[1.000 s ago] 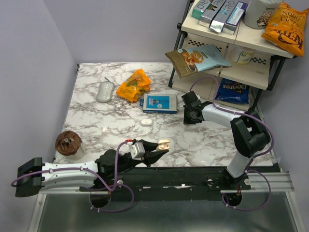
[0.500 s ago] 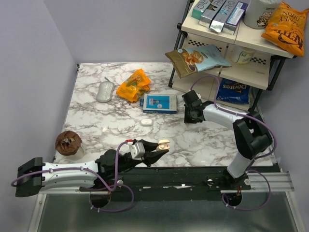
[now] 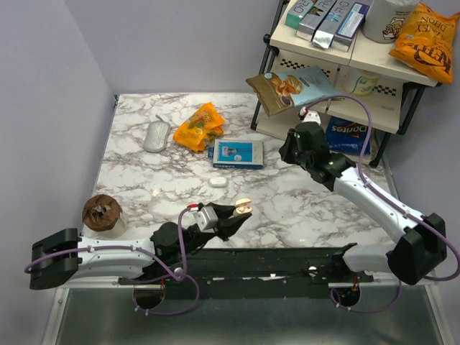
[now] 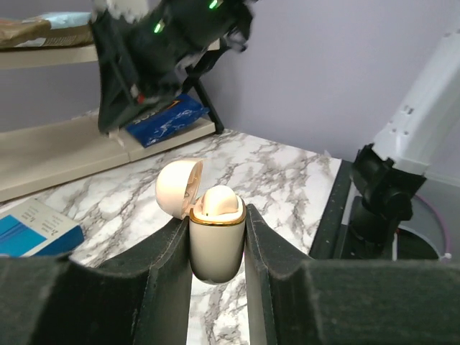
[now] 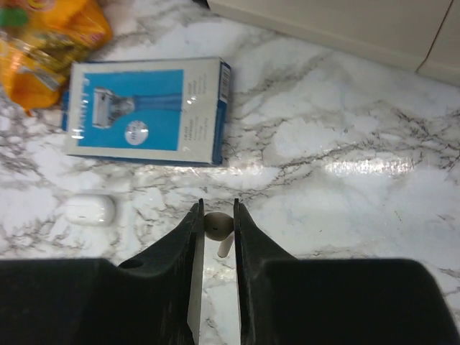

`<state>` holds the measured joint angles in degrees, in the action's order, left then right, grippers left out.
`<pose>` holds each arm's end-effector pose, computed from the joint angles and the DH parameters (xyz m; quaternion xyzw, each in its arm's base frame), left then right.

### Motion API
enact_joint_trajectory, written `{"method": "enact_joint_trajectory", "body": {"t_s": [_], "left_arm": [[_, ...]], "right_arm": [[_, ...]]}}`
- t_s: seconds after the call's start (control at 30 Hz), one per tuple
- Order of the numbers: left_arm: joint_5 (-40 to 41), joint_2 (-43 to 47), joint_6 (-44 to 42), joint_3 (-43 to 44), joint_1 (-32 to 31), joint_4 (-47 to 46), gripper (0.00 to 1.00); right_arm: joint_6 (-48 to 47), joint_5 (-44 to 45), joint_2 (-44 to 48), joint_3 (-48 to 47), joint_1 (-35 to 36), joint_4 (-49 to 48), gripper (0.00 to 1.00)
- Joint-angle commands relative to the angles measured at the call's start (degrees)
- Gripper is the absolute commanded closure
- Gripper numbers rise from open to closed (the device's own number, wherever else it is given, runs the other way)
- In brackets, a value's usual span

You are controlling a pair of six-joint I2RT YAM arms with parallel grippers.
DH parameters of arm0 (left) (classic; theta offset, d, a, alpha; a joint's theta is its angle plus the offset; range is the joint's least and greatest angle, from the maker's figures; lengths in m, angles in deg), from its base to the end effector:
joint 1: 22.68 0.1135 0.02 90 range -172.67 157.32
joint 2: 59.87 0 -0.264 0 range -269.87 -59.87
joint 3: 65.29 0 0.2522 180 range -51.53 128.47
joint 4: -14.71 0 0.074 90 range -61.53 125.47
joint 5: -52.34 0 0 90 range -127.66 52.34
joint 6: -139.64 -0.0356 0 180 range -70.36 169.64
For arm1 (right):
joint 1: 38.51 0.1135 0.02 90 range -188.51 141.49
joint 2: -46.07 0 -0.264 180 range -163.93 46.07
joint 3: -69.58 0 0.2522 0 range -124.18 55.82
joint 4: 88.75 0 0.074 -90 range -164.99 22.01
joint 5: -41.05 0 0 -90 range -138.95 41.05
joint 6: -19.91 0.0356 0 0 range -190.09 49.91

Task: Insert the wireless bluetooth earbuds into the charging case
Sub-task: Pick up the earbud from the center of the board, then place the earbud in the charging case.

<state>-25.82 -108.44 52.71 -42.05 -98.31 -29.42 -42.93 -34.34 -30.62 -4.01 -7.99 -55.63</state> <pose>0.0508 -0.1690 0.2386 0.2750 0.5164 -0.4664 0.6635 0.2617 0.1439 0.2927 0.0315 0.8859 0.1171 0.4477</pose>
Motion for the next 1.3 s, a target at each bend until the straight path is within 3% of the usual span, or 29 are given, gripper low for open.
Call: {"method": "enact_joint_trajectory", "body": {"t_s": [0.0, 0.2, 0.53, 0.87, 1.07, 1.27], "left_arm": [[1.5, -4.9, 1.6, 1.4, 3.6, -10.5, 1.00], [-6.6, -12.8, 6.2, 6.8, 11.9, -14.2, 1.00], [-16.1, -23.0, 9.0, 15.5, 18.3, -21.3, 1.00], [-20.9, -28.9, 9.1, 21.0, 21.8, -28.3, 1.00], [-25.3, -32.5, 9.5, 21.4, 23.3, -38.3, 1.00], [-27.6, -32.7, 10.1, 23.3, 24.4, -39.0, 1.00]], "right_arm": [[-4.6, 3.2, 6.1, -0.9, 3.3, -4.8, 1.00], [-10.1, 6.1, 13.5, -1.3, 8.8, -10.0, 0.99], [-20.6, 8.5, 23.6, 3.5, 18.6, -26.7, 1.00], [-24.7, 3.7, 29.9, 11.5, 20.0, -43.2, 1.00], [-25.8, -1.1, 32.0, 13.0, 20.8, -43.1, 0.99], [-25.2, -4.9, 34.4, 14.1, 21.1, -40.8, 0.99]]}}
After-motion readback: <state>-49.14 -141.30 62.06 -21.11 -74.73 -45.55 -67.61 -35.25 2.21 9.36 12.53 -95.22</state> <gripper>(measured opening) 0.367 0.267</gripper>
